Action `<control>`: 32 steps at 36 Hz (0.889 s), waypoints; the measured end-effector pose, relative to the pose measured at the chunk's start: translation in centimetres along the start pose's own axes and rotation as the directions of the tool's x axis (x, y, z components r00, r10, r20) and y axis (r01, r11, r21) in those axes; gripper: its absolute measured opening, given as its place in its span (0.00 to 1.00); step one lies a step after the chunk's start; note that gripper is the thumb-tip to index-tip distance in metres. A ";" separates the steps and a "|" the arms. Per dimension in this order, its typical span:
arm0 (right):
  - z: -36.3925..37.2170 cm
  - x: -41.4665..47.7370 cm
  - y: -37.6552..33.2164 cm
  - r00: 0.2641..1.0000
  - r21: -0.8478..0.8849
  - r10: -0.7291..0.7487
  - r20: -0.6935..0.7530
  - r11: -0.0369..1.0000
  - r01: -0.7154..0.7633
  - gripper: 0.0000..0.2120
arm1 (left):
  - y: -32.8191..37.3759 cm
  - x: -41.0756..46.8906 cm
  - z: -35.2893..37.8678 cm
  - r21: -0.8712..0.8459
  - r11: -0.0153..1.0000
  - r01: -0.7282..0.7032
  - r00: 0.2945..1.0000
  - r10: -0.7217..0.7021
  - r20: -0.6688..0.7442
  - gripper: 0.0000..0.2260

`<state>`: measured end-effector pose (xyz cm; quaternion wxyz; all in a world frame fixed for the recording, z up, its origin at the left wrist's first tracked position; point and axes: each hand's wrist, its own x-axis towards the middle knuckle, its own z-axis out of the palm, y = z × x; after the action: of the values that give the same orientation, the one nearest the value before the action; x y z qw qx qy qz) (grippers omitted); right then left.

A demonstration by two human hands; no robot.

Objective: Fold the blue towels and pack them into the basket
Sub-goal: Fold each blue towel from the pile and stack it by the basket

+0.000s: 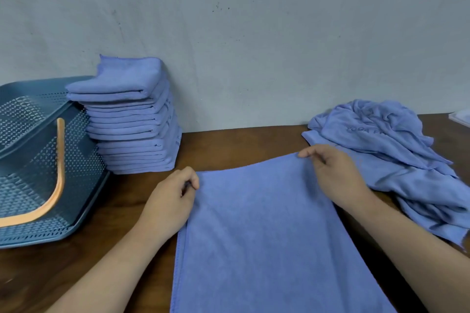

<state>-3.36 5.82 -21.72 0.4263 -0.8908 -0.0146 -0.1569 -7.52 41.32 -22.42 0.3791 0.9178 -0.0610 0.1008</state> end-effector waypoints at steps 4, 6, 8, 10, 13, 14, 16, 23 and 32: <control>1.4 -1.0 0.9 0.998 -0.101 -0.013 0.055 0.995 0.019 0.17 | -0.4 0.1 0.3 -0.027 0.999 0.018 1.000 -0.018 -0.013 0.17; 1.4 -1.3 0.7 0.997 -0.121 -0.044 0.063 0.991 0.052 0.14 | -0.3 0.0 0.2 -0.118 0.992 0.046 0.998 -0.051 -0.041 0.15; 1.4 -1.2 0.6 0.995 -0.150 -0.065 0.076 0.986 0.076 0.12 | -0.1 0.1 -0.1 -0.229 0.971 0.063 0.988 -0.093 -0.121 0.13; 1.5 -1.1 0.8 0.995 -0.162 -0.054 0.089 0.984 0.068 0.12 | 0.0 0.3 -0.4 -0.286 0.956 0.062 0.972 -0.123 -0.200 0.11; 1.6 -1.0 0.9 0.992 -0.179 -0.060 0.107 0.981 0.079 0.12 | -0.2 0.5 -0.3 -0.111 0.993 0.034 0.985 -0.052 -0.162 0.10; 1.6 -1.0 0.8 0.992 -0.183 -0.065 0.110 0.979 0.085 0.13 | -0.5 0.5 -0.2 -0.027 0.999 0.038 0.992 -0.041 -0.118 0.10; 1.8 -1.1 1.0 0.991 -0.192 -0.082 0.109 0.976 0.102 0.13 | -0.8 0.5 0.0 0.084 0.995 0.049 0.997 -0.043 -0.069 0.11; 1.7 -0.7 1.3 0.979 -0.274 -0.174 0.108 0.941 0.198 0.16 | -0.9 0.7 0.2 0.128 0.991 0.048 0.997 -0.040 -0.067 0.13; 2.1 -0.3 2.6 0.975 -0.429 -0.185 0.126 0.875 0.222 0.15 | -1.2 1.0 0.0 0.025 0.999 0.036 0.989 -0.031 -0.147 0.15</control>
<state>-2.62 5.77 -25.00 0.1938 -0.9631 -0.0898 -0.1638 -6.34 42.16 -23.06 0.3713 0.9141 -0.0162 0.1622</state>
